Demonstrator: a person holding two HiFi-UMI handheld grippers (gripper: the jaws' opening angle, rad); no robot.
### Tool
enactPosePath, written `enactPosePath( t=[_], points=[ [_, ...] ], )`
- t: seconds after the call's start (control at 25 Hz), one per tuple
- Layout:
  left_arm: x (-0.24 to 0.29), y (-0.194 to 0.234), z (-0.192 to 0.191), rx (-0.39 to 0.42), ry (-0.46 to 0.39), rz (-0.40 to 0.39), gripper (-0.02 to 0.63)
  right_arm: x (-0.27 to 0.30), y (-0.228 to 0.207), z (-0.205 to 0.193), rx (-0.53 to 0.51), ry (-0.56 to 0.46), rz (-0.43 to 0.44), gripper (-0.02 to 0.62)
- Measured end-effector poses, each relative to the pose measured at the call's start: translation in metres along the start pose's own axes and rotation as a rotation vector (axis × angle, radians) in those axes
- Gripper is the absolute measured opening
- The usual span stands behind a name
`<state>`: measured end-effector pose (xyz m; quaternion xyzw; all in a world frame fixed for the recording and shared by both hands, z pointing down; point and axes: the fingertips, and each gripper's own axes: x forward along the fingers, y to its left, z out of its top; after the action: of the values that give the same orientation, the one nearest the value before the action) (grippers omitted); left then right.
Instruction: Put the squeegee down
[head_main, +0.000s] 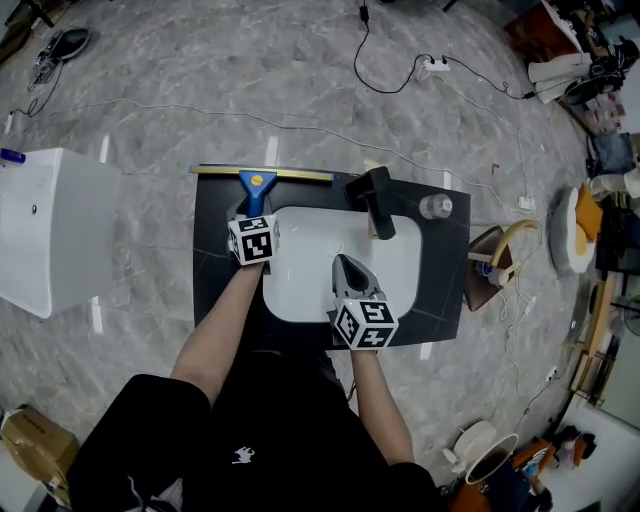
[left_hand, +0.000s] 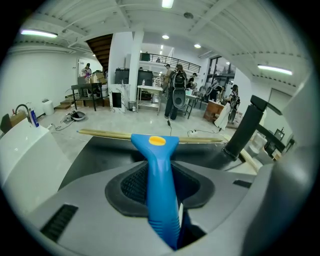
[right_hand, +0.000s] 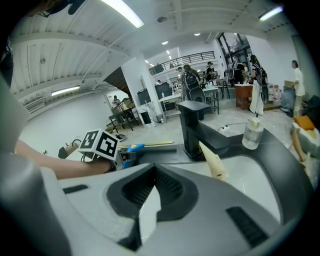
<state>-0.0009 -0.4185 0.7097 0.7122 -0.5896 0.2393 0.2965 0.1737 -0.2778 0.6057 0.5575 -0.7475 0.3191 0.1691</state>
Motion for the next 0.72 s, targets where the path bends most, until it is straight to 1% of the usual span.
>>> enactPosePath(
  t=[0.32, 0.48, 0.72],
  points=[
    [0.007, 0.003, -0.006, 0.000, 0.033, -0.005, 0.128, 0.001, -0.004, -0.001, 0.014, 0.004, -0.013, 0.002],
    [0.010, 0.004, -0.005, 0.010, 0.032, -0.004, 0.129, 0.001, -0.007, -0.001, 0.020, 0.002, -0.018, 0.002],
    [0.013, 0.006, -0.002, -0.002, 0.046, 0.006, 0.129, -0.002, -0.007, -0.004, 0.025, 0.003, -0.022, 0.002]
  ],
)
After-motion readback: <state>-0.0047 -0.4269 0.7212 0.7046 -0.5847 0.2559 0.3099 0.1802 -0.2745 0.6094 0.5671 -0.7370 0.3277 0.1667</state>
